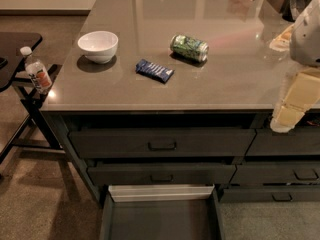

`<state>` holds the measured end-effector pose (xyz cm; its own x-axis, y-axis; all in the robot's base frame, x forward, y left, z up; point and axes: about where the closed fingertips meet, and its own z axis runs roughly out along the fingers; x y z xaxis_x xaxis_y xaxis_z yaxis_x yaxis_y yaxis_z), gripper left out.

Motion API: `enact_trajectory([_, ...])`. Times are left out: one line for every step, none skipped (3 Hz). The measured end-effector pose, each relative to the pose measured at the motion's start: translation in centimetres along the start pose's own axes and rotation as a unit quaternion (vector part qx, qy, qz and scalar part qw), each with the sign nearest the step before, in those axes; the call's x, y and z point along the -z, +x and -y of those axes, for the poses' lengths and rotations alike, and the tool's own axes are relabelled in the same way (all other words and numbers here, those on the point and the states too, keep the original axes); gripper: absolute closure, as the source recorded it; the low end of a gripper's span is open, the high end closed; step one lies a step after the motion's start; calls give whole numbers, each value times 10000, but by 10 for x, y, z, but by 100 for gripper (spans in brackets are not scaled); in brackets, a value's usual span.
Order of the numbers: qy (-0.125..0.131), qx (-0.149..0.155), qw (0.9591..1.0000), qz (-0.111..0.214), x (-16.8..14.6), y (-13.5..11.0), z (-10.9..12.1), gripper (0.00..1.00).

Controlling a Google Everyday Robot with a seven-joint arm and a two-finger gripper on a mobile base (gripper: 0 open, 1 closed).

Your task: Place rxbar blueberry into bottom drawer

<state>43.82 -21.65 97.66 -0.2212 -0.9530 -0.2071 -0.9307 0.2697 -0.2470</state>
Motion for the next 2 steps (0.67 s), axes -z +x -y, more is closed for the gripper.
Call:
enact_trajectory([20, 5, 10000, 16, 0, -1, 1, 0])
enact_trajectory([150, -17, 9995, 294, -3, -24, 16, 0])
